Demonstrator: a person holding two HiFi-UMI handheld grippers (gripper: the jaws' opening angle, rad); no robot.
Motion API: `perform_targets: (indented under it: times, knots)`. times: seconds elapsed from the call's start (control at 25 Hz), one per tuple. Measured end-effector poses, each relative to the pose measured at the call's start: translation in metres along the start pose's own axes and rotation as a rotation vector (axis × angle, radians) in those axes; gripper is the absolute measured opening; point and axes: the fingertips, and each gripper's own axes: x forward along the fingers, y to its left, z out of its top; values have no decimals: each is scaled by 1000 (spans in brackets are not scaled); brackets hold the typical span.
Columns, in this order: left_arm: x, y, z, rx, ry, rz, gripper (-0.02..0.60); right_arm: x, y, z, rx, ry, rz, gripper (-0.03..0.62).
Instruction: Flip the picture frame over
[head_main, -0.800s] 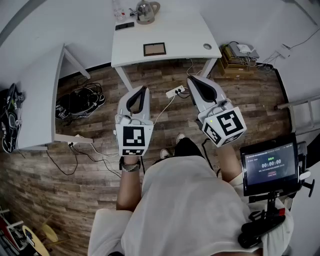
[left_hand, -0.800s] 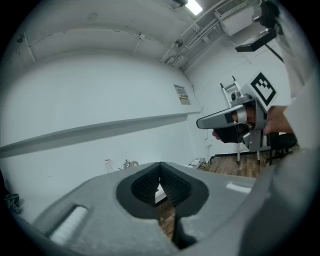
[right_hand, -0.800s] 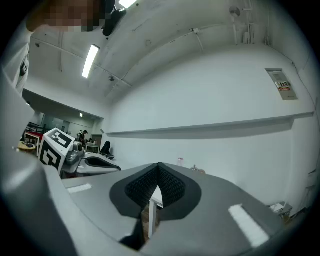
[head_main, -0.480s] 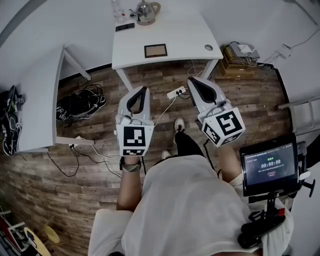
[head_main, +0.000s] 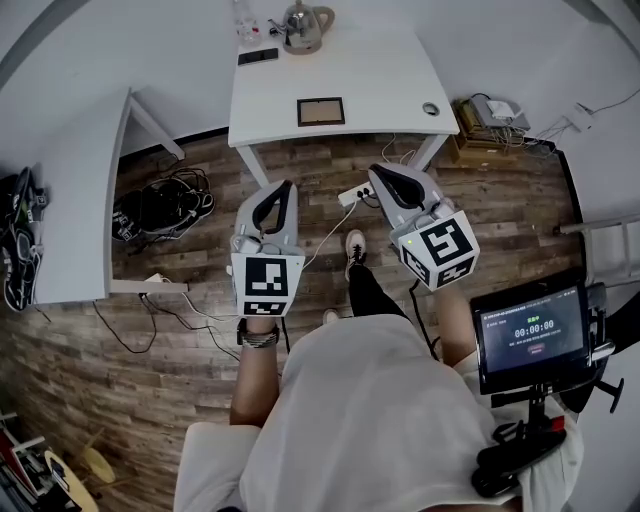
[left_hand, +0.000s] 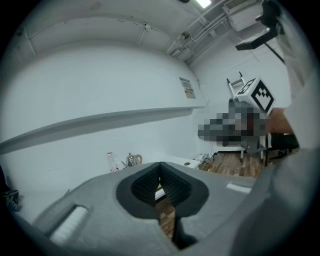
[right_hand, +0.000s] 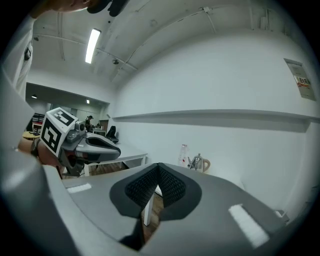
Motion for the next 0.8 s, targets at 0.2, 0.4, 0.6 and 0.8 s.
perform_targets:
  times: [0.2, 0.4, 0.6, 0.8]
  knots:
    - [32, 17, -14, -21, 33, 10, 3, 39, -24, -21, 0, 59, 27, 3]
    - [72, 34, -22, -31, 65, 2, 3, 85, -50, -41, -12, 129, 63, 46]
    - [115, 58, -27, -49, 104, 18, 3, 138, -81, -61, -13, 204, 118, 52]
    - [146, 81, -36, -83, 149, 63, 3, 182, -103, -80, -12, 271, 188, 66]
